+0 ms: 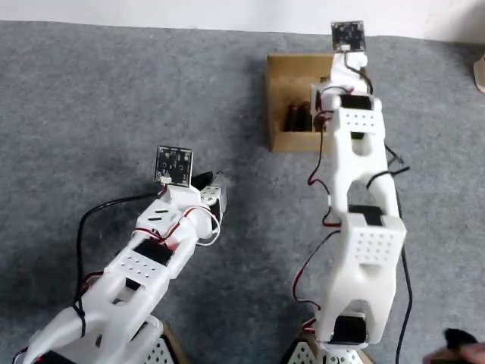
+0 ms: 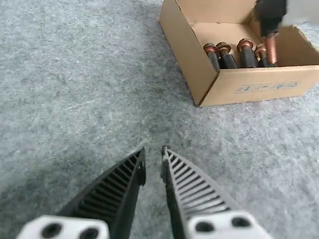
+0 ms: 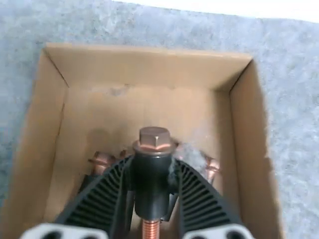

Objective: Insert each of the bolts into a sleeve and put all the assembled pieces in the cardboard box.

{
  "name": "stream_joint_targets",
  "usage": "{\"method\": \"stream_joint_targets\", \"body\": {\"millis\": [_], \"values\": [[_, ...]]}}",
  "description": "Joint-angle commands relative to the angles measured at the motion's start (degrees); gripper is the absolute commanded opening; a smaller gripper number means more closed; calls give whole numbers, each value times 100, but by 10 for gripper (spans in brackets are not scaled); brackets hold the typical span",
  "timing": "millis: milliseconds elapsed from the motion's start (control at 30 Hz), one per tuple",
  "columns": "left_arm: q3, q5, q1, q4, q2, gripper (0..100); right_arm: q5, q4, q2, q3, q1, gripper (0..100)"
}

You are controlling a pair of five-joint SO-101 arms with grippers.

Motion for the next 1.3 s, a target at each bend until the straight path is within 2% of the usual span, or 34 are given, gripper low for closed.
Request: {"method": "stream_joint_targets", "body": {"millis": [0, 200, 333, 367, 433, 567, 733, 967, 1133, 1267], "values": [[-180, -44, 110, -18, -40, 66, -44, 13, 224, -567, 48, 5], [-224, -44, 110, -18, 215, 66, -387, 31, 716, -769, 75, 25], [-541, -44, 92, -79, 822, 66, -615, 602, 620, -901, 57, 181], [-620, -44, 84, -105, 971, 66, -615, 822, 585, -1033, 48, 194], [-752, -44, 75, -97, 1218, 66, -642, 1182, 505, -1305, 48, 169], [-813, -44, 75, -97, 1376, 66, -862, 1991, 347, -1938, 66, 0], [-813, -44, 66, -97, 1367, 1, -993, 3327, 163, -2686, 48, 3], [-488, -35, -22, -70, 602, 5, -1002, 4804, 127, -3415, 48, 4], [-84, -229, 4, 0, -224, 5, -1371, 6141, 154, -4338, -48, 4], [-48, -677, 215, 633, -734, 5, -1556, 6229, 119, -4813, 40, 4]]}}
